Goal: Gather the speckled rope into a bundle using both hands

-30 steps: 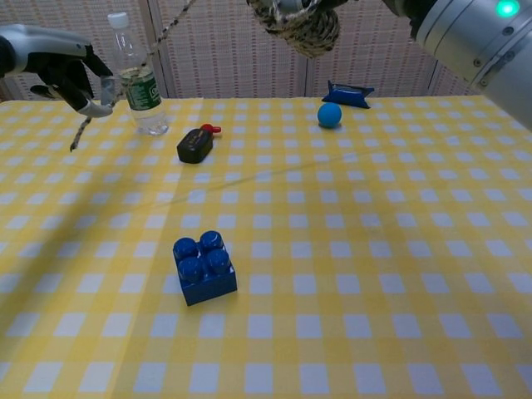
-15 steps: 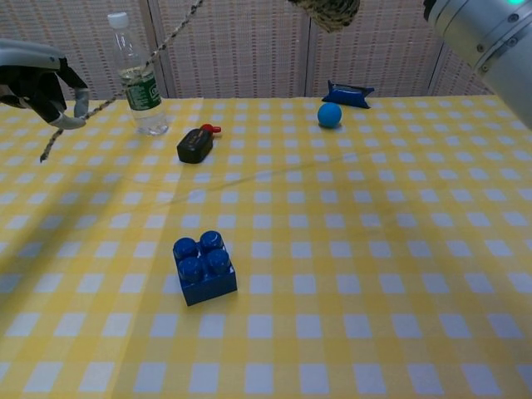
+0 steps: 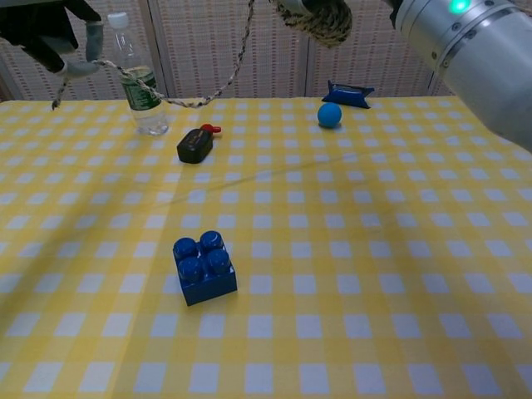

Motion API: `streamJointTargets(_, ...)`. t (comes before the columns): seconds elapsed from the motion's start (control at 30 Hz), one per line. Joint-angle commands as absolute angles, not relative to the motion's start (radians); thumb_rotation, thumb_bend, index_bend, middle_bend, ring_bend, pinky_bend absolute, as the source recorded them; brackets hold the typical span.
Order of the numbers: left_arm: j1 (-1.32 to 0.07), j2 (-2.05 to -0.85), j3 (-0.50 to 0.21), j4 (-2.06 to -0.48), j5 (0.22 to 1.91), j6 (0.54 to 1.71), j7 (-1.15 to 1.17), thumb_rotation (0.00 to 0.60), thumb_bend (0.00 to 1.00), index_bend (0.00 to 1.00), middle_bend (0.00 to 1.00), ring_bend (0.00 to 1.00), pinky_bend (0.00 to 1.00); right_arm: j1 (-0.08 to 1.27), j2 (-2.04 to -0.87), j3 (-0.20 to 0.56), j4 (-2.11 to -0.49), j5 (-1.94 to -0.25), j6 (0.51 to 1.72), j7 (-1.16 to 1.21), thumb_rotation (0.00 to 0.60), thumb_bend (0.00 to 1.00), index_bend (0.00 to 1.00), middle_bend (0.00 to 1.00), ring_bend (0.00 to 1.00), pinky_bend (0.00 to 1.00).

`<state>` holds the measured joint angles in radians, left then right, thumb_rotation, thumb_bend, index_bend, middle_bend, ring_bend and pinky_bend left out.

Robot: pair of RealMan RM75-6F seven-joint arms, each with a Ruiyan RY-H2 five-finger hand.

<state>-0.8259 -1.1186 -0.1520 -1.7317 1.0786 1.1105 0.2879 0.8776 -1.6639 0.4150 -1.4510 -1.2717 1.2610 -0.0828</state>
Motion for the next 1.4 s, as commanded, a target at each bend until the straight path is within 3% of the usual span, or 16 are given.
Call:
streamJointTargets(0.03,-0.791,-1.118,-0.163,-1.764,1.289,1.222,0.224,0.6,0.4,0.72,0.95,0.86,0.91,0.893,-1.684,0.427,-1.456,-1.244,1.244,-0.118,0.6,0.61,0.7,0.62,0.6,0.67)
streamJointTargets(0.27,-0.803,-1.12,-0.202,-1.818,1.461,1.269,0.112,0.6,0.4,0.72,0.95,0.86,0.91,0.91,-1.709,0.449,-1.451,-1.198,1.231,-0.161,0.6,0.61,0.7,0.62,0.6,0.67)
streamJointTargets(0.57,-0.86,-1.155,-0.261,-1.838,1.478,1.215,0.084,0.6,0.4,0.72,0.95,0.86,0.91,0.919,-1.702,0.428,-1.464,-1.178,1.172,-0.164,0.6,0.61,0.7,0.62,0.6,0.67)
streamJointTargets(1.07,-0.941,-1.217,-0.343,-1.766,1.268,1.066,0.091,0.6,0.4,0.71,0.95,0.85,0.91,0.914,-1.625,0.324,-1.525,-1.287,1.04,-0.023,0.6,0.59,0.71,0.62,0.6,0.67)
streamJointTargets(1.4,-0.971,-1.226,-0.349,-1.708,1.104,0.966,0.134,0.6,0.4,0.7,0.95,0.85,0.91,0.915,-1.584,0.27,-1.52,-1.426,1.02,0.145,0.6,0.57,0.73,0.63,0.6,0.67)
